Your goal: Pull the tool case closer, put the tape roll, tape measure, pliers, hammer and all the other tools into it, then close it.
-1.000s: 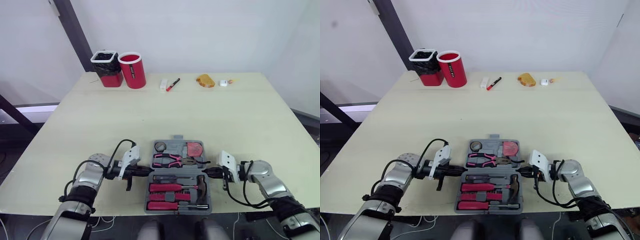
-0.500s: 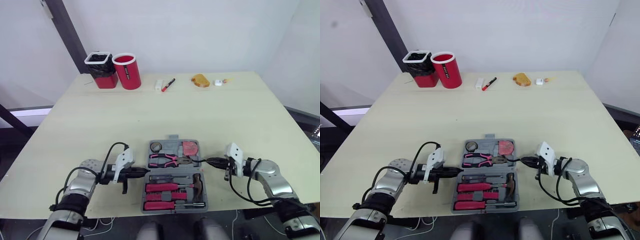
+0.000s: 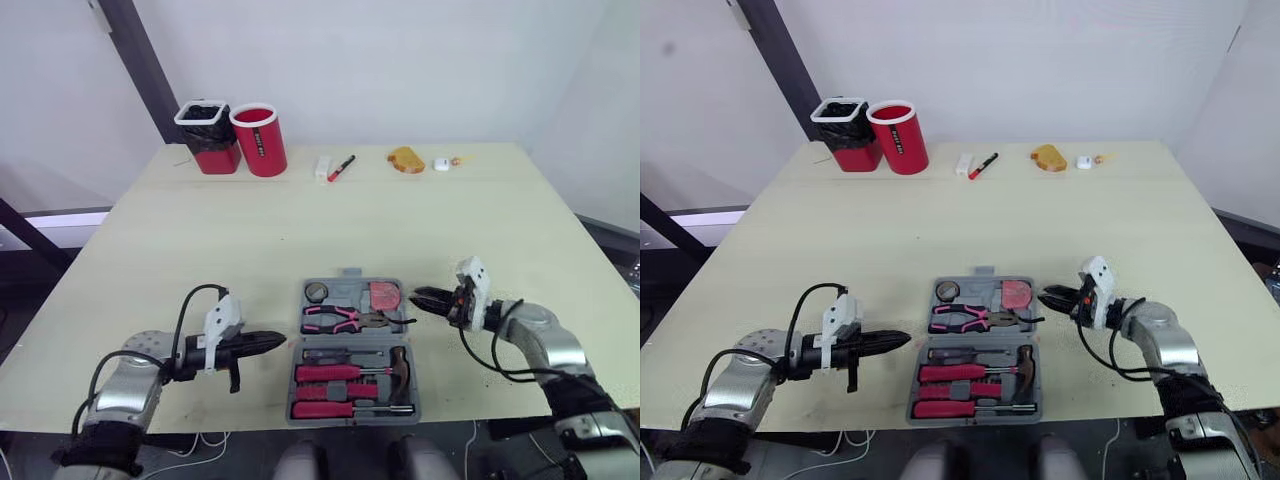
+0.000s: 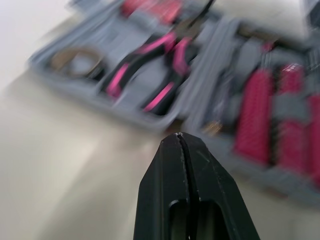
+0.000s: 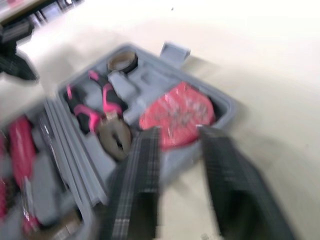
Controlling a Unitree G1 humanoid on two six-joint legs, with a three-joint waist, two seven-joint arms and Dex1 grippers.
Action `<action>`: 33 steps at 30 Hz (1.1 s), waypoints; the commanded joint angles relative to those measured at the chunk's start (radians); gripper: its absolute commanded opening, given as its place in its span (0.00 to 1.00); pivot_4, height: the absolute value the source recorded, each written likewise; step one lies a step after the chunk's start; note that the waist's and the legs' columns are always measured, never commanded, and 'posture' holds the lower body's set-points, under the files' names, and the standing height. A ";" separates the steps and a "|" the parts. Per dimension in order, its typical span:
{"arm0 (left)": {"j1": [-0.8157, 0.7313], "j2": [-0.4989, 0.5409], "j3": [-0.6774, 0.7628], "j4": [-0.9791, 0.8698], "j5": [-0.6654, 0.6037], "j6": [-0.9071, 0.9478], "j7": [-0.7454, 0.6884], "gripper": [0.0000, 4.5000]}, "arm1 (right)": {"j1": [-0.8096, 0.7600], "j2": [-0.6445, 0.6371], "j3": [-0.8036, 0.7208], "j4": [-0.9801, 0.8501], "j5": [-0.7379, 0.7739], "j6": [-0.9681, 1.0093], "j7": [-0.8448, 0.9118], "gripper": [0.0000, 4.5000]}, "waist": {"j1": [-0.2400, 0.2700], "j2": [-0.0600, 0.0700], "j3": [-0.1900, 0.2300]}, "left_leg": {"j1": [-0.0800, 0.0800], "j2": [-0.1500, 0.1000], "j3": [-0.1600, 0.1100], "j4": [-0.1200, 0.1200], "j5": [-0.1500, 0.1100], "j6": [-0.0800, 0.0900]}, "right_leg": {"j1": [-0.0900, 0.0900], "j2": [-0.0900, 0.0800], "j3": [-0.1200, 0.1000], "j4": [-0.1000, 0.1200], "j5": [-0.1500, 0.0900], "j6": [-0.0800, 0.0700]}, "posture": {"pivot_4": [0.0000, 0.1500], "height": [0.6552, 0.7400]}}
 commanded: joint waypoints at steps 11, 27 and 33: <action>0.089 0.043 -0.178 -0.281 0.003 0.126 -0.016 0.00 | -0.238 0.021 0.067 0.261 -0.027 0.240 0.048 0.99 | -0.006 0.000 0.001 | 0.001 0.000 0.001 -0.004 0.000 0.000 | -0.001 0.001 0.001 -0.002 0.000 0.000 | 1.00 1.00; 0.051 0.018 -0.360 -0.031 0.270 -0.099 0.047 0.00 | -0.400 0.177 0.034 0.653 -0.064 0.204 0.156 0.99 | -0.008 0.003 -0.004 | 0.011 0.000 0.003 -0.008 0.000 0.000 | 0.006 0.001 0.006 -0.005 0.000 0.000 | 1.00 1.00; 0.074 0.023 -0.351 -0.039 0.254 -0.097 0.044 0.00 | -0.402 0.205 -0.016 0.631 -0.038 0.191 0.193 0.99 | -0.009 0.004 -0.004 | 0.014 0.000 0.004 -0.010 0.000 0.000 | 0.006 0.001 0.010 -0.005 0.000 0.000 | 1.00 1.00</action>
